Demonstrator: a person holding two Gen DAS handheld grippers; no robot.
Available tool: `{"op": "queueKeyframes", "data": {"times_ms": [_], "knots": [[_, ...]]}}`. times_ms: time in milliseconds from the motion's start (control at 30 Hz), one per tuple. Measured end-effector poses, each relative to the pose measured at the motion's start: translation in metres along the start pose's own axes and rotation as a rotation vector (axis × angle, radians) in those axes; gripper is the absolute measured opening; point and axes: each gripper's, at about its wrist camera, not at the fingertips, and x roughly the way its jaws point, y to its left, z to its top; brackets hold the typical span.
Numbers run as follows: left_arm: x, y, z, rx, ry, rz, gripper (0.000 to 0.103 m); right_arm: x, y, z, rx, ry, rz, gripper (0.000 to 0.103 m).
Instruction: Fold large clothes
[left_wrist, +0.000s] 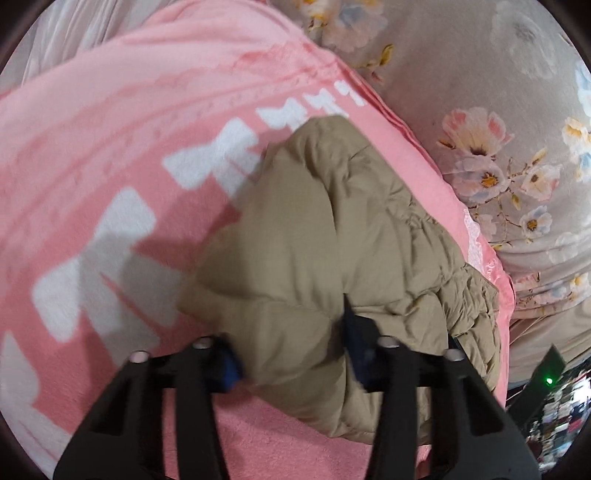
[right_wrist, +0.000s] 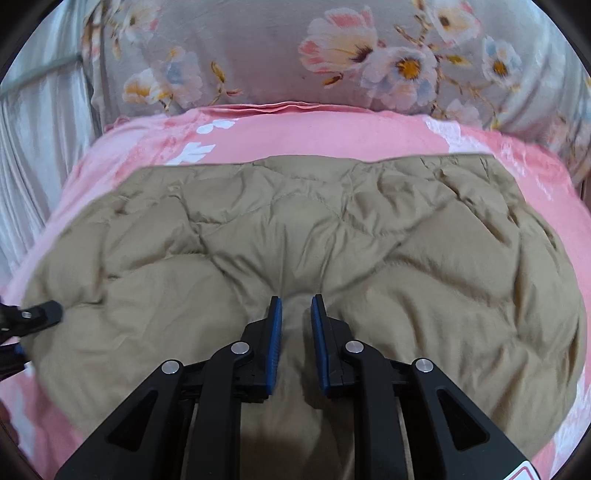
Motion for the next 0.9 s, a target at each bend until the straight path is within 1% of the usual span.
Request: {"op": "queueKeyframes", "data": {"times_ms": [67, 100, 200, 267, 333, 533, 633, 733, 833, 900], "knots": [[-0.008, 0.002, 0.008, -0.011, -0.005, -0.031, 0.023, -0.02, -0.008, -0.005, 0.047, 0.016, 0.067, 0.008], [-0.014, 0.003, 0.01, -0.015, -0.009, -0.055, 0.02, -0.029, -0.011, -0.009, 0.055, 0.03, 0.084, 0.004], [-0.027, -0.002, 0.014, 0.008, -0.043, -0.068, 0.018, -0.043, -0.017, -0.02, 0.078, 0.085, 0.134, 0.0], [-0.041, -0.009, 0.015, 0.029, -0.088, -0.061, 0.017, -0.04, -0.018, -0.03, 0.09, 0.137, 0.164, 0.0], [-0.053, -0.014, 0.016, 0.043, -0.119, -0.062, 0.016, -0.036, -0.014, -0.038, 0.088, 0.157, 0.192, 0.0], [-0.09, -0.043, 0.014, 0.13, -0.203, -0.074, 0.015, -0.019, 0.009, -0.049, 0.073, 0.174, 0.222, 0.0], [-0.108, -0.067, 0.007, 0.2, -0.237, -0.102, 0.014, -0.015, 0.014, -0.052, 0.075, 0.169, 0.232, 0.0], [-0.118, -0.104, -0.003, 0.302, -0.256, -0.13, 0.014, -0.013, 0.011, -0.053, 0.086, 0.162, 0.243, 0.0], [-0.122, -0.146, -0.014, 0.411, -0.267, -0.161, 0.013, -0.021, -0.003, -0.054, 0.148, 0.188, 0.277, 0.0], [-0.12, -0.174, -0.022, 0.477, -0.263, -0.178, 0.013, -0.034, -0.017, -0.057, 0.188, 0.189, 0.302, 0.0]]}}
